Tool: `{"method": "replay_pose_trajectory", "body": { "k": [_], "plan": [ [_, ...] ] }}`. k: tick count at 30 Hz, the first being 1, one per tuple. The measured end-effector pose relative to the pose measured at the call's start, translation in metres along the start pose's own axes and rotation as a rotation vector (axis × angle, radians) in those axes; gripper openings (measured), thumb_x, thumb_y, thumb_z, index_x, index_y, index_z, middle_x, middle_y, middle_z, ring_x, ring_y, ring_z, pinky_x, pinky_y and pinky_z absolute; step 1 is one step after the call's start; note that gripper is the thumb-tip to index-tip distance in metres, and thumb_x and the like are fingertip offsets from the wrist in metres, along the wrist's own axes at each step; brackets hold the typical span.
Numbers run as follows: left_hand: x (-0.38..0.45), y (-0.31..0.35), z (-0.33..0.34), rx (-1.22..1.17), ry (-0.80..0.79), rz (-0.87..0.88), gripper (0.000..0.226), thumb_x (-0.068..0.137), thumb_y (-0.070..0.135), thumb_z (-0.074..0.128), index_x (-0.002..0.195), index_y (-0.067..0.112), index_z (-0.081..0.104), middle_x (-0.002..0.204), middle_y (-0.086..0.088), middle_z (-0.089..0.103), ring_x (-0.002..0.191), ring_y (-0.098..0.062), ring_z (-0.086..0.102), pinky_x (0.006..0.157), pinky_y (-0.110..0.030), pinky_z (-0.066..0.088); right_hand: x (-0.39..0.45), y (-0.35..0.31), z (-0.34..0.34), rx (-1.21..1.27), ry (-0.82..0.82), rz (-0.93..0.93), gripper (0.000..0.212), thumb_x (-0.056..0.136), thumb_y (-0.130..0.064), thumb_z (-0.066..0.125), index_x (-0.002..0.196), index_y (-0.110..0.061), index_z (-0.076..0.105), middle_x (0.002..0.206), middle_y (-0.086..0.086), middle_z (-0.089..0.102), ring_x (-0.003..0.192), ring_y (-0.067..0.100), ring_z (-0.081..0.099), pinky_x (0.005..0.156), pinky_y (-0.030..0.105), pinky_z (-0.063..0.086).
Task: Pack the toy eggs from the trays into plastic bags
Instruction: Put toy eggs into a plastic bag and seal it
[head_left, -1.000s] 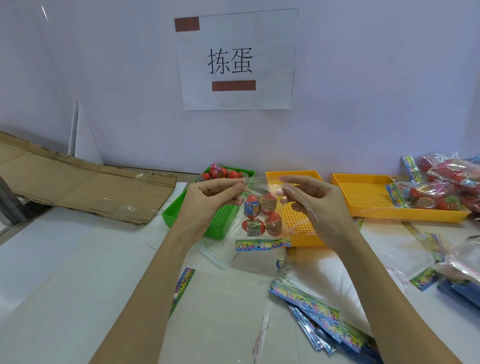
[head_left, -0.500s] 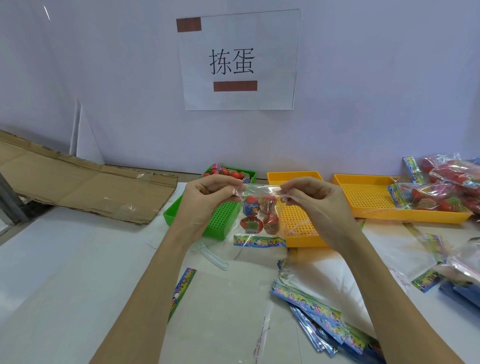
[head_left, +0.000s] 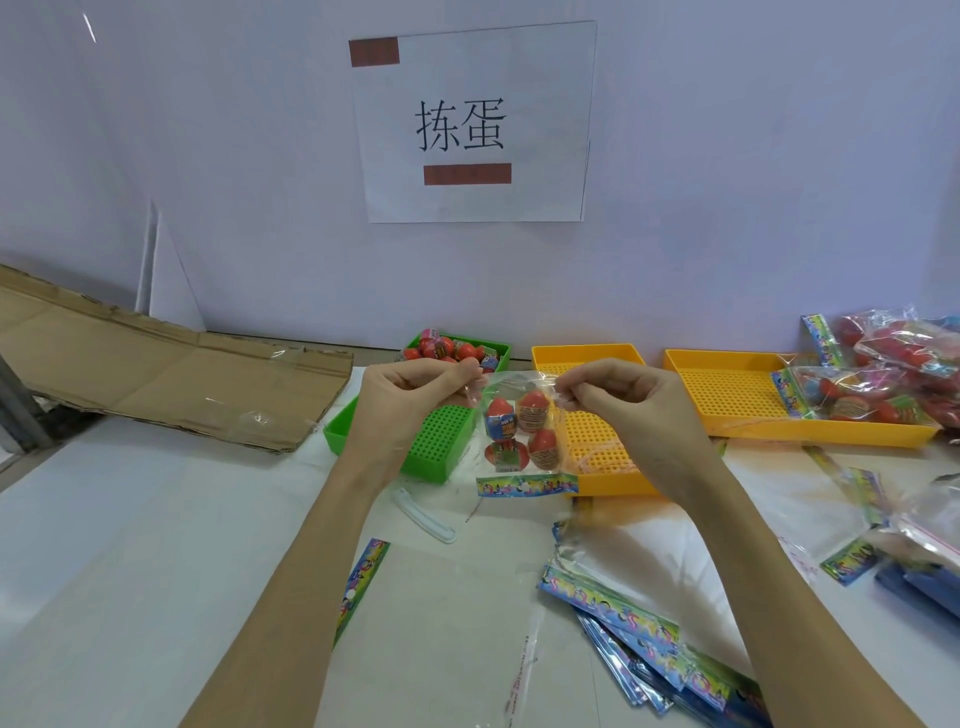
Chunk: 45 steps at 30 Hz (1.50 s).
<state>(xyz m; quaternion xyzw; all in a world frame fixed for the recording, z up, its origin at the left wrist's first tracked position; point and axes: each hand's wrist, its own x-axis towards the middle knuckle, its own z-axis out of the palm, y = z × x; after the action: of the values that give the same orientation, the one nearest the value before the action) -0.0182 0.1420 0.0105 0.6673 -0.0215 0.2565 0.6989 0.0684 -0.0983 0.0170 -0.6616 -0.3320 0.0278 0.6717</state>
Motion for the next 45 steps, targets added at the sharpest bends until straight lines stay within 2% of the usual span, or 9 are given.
{"method": "replay_pose_trajectory", "body": {
  "k": [4,8,13,17,23,27,33,39,45],
  "plan": [
    [0.000,0.000,-0.001,0.056,-0.020,0.010,0.025,0.079,0.030,0.090,0.096,0.012,0.084,0.091,-0.016,0.079,0.085,-0.028,0.076,0.082,-0.028,0.060,0.002,0.003,0.000,0.057,-0.003,0.049,0.030,0.100,-0.005,0.057,0.096,-0.020,0.083,0.100,0.007,0.079,0.097,0.025,0.075,0.093,0.035,0.061],
    [0.001,0.002,0.001,0.063,0.001,-0.012,0.023,0.078,0.024,0.090,0.097,0.014,0.084,0.094,-0.014,0.080,0.086,-0.026,0.076,0.082,-0.026,0.059,0.002,0.002,0.004,-0.005,0.010,0.082,0.013,0.099,-0.024,0.069,0.105,-0.027,0.080,0.105,0.000,0.079,0.101,0.018,0.074,0.093,0.037,0.061],
    [0.003,0.001,0.006,-0.009,0.102,-0.071,0.021,0.079,0.013,0.088,0.098,0.007,0.083,0.096,-0.015,0.080,0.091,-0.026,0.078,0.078,-0.023,0.059,0.000,0.003,0.016,-0.155,-0.009,0.139,0.049,0.084,-0.029,0.085,0.128,-0.035,0.065,0.099,-0.007,0.077,0.091,0.008,0.074,0.075,0.019,0.058],
    [0.003,0.001,0.004,-0.020,0.132,-0.080,0.015,0.079,0.010,0.088,0.094,0.012,0.084,0.095,-0.014,0.080,0.087,-0.022,0.078,0.076,-0.020,0.058,0.000,0.004,0.019,-0.212,0.021,0.130,0.029,0.088,-0.016,0.081,0.116,-0.015,0.074,0.084,0.000,0.079,0.077,0.015,0.077,0.075,0.025,0.061],
    [0.005,0.003,-0.003,-0.032,0.168,-0.085,0.024,0.069,0.026,0.091,0.092,0.019,0.085,0.096,-0.009,0.081,0.088,-0.017,0.078,0.074,-0.019,0.058,0.000,0.001,0.014,-0.269,0.078,0.155,0.007,0.092,-0.010,0.076,0.094,-0.016,0.080,0.076,-0.002,0.077,0.069,0.010,0.073,0.066,0.016,0.056],
    [0.005,0.004,-0.006,-0.027,0.150,-0.088,0.024,0.070,0.027,0.091,0.092,0.020,0.085,0.096,-0.009,0.081,0.086,-0.015,0.077,0.072,-0.019,0.058,-0.002,0.011,-0.003,-0.709,0.348,0.169,0.003,0.092,-0.014,0.077,0.094,-0.011,0.077,0.086,0.004,0.076,0.081,0.018,0.071,0.075,0.031,0.058],
    [0.002,0.008,-0.004,-0.002,0.113,-0.107,0.024,0.070,0.030,0.090,0.092,0.021,0.085,0.097,-0.008,0.081,0.090,-0.016,0.078,0.073,-0.020,0.058,-0.001,0.009,-0.019,-0.952,-0.057,0.297,0.008,0.093,-0.015,0.076,0.097,-0.019,0.081,0.093,0.001,0.075,0.090,0.018,0.067,0.083,0.033,0.057],
    [0.001,0.008,-0.002,0.008,0.110,-0.105,0.021,0.072,0.027,0.089,0.092,0.020,0.085,0.097,-0.008,0.081,0.091,-0.017,0.078,0.074,-0.019,0.057,-0.003,-0.005,-0.037,-0.644,-0.231,0.348,0.032,0.096,0.003,0.062,0.087,-0.021,0.082,0.083,-0.005,0.079,0.081,0.009,0.076,0.074,0.023,0.061],
    [0.001,0.011,0.001,-0.047,0.059,-0.112,0.032,0.066,0.031,0.092,0.093,0.016,0.085,0.100,-0.012,0.080,0.094,-0.018,0.076,0.078,-0.021,0.058,-0.001,-0.008,-0.020,-0.160,-0.039,0.315,0.010,0.090,-0.024,0.080,0.100,-0.025,0.082,0.075,0.003,0.060,0.059,0.011,0.057,0.052,0.021,0.047]
  ]
}}
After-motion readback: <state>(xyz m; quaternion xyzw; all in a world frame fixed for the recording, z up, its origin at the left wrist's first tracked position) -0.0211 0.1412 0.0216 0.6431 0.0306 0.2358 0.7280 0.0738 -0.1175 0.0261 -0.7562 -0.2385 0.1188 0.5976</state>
